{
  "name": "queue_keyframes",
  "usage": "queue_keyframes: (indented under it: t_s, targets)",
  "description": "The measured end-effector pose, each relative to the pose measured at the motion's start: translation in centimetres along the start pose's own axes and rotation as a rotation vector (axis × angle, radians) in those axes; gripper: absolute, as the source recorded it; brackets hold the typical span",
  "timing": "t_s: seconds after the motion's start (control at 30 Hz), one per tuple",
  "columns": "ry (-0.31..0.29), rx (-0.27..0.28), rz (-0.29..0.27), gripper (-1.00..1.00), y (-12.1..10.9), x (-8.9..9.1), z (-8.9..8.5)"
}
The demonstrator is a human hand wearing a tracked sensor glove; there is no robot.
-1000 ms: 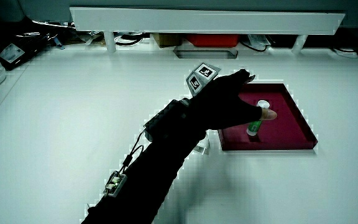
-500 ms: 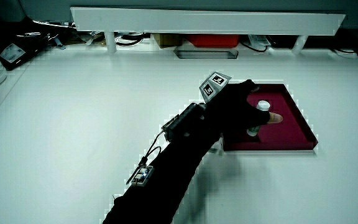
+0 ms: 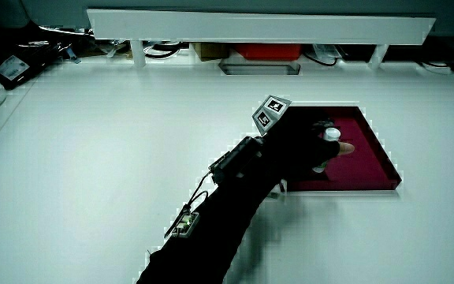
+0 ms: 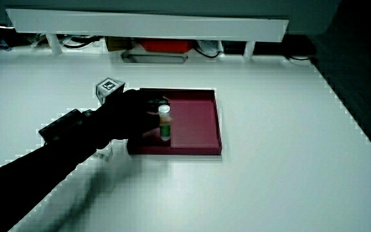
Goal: Pick glue stick
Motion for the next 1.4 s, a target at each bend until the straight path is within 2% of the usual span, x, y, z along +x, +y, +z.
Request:
queue_keyframes:
  t_s: [0.13,0.37,0.6,0.63,0.77,0.8,0.87,1.03,1.1,1.13,1.17,1.23,1.27,1.3,1.4]
  targets:
    - [-0.017,0.021,-0.004,0.40,0.0,-0.2,0.1]
    - [-0.022,0.031,0.031,0.68,0.2,-0.4,-0.1]
    - [-0.044,0.036,0.008,0.96,0.2,-0.7,-0.2]
    - [-0.050,0.034,0.026,1.00,0.1,-0.6,-0.2]
    - [-0.041,0.037,0.021,1.00,0.0,-0.7,-0.2]
    - [-0.040,0.040,0.001,1.00,0.1,-0.9,-0.2]
    - [-0.037,0.036,0.024,1.00,0.0,-0.6,-0.2]
    - [-0.047,0.039,-0.021,1.00,-0.1,-0.2,-0.1]
    - [-0.038,0.042,-0.037,1.00,-0.2,0.2,0.2]
    - [-0.050,0.041,-0.027,1.00,-0.4,0.7,0.4]
    - [-0.054,0.047,-0.052,1.00,-0.5,0.8,0.6]
    - [-0.038,0.055,-0.046,1.00,-0.9,1.3,1.1]
    - [-0.049,0.055,-0.048,1.00,-1.0,1.6,1.3]
    - [-0.064,0.059,-0.074,1.00,-1.1,1.6,1.5]
    - [-0.057,0.066,-0.055,1.00,-1.9,2.4,2.5]
